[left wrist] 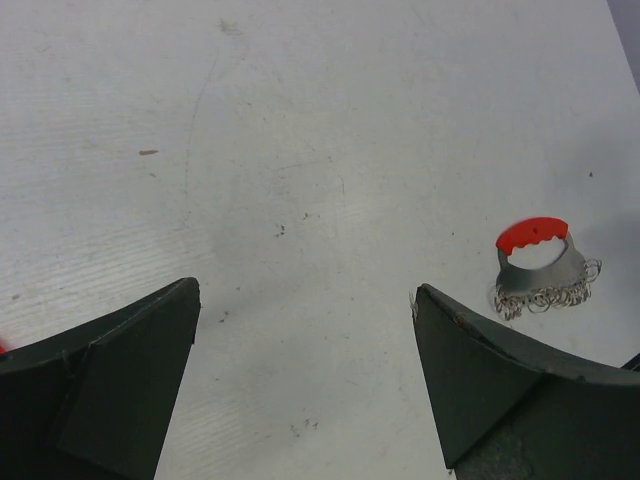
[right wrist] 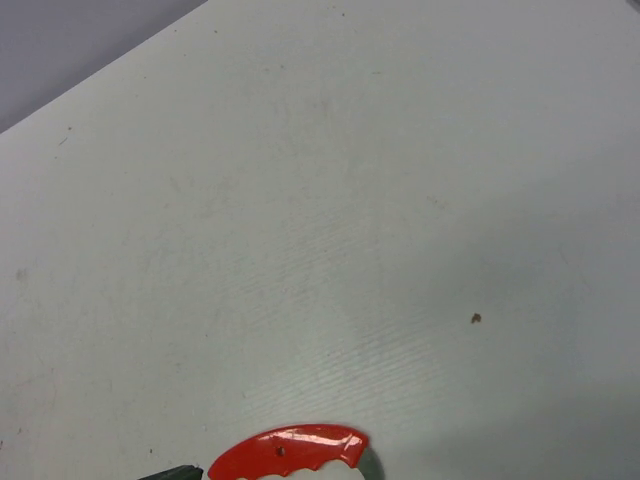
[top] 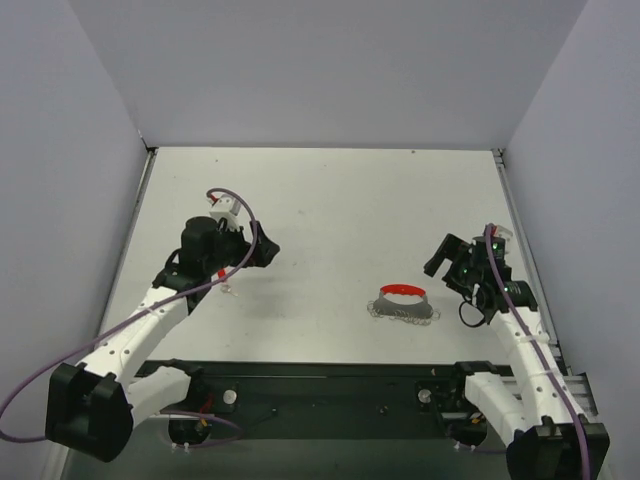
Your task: Put the keys on the keyring
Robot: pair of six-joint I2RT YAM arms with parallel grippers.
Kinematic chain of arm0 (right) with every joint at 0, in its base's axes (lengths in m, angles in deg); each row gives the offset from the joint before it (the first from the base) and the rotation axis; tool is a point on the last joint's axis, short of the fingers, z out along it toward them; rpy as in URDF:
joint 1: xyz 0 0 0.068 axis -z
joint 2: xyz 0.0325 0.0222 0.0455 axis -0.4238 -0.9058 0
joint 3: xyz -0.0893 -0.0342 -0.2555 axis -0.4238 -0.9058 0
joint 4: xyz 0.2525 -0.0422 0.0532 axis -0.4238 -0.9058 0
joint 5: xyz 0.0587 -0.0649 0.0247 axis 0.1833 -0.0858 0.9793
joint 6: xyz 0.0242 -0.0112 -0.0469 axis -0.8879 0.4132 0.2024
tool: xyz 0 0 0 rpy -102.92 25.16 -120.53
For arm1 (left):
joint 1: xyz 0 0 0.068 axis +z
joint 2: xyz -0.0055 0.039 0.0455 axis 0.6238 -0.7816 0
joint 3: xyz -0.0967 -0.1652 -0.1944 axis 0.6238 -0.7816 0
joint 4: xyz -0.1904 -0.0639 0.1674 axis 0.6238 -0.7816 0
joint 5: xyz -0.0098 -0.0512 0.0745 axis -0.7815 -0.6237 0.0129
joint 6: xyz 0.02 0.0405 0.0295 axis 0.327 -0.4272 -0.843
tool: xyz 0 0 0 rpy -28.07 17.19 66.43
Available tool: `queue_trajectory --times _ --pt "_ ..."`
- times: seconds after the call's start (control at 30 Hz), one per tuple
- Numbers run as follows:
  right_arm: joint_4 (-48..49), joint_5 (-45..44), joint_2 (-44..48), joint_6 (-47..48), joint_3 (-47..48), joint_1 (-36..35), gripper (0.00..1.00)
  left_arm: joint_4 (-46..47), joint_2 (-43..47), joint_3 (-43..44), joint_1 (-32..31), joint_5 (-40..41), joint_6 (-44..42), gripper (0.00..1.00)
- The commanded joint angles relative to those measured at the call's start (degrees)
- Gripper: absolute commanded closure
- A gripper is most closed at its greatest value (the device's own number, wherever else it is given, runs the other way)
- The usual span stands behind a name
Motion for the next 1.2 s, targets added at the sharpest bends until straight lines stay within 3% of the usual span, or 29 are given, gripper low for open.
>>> queue_trajectory --times 0.0,0.17,0.2,0.3,0.4,0.53,0.77,1.0,1.17 --pt "-10.61 1.16 5.10 -1.94 -2.90 0.72 0.04 3.57 -3.53 1.97 0.28 -3.89 1.55 0.02" --pt "-11.50 3.45 7.83 -4.40 -5.99 0.64 0.10 6.63 -12.23 5.32 -0.77 -12.05 2.96 0.03" --pt "-11.85 3.01 7.75 -5.63 -6.16 0.64 0.11 8.21 -13.11 5.84 -3.29 -13.55 2.79 0.03" --pt "-12.99 2.57 6.61 -6.34 -6.25 0.64 0.12 6.22 -15.75 9.44 -8.49 -10.07 0.95 0.03" --pt "-12.90 3.18 6.34 -6.96 -6.51 0.55 0.13 4.54 -20.31 13.57 -12.45 -11.45 2.25 0.03" --pt "-12.11 3.89 5.99 -6.70 -5.73 0.46 0.13 4.54 -28.30 17.00 -15.79 -15.85 4.45 0.14" --pt "-13.52 1.52 3.09 -7.48 -6.33 0.37 0.13 4.62 -36.23 20.78 -23.96 -18.31 7.26 0.19" --pt "-12.20 1.43 2.74 -7.93 -8.27 0.46 0.13 11.63 -42.64 20.26 -25.91 -23.23 12.19 0.26" --pt "-11.68 0.99 3.00 -8.71 -8.97 0.72 0.13 11.22 -45.11 21.48 -27.05 -23.33 12.37 0.28"
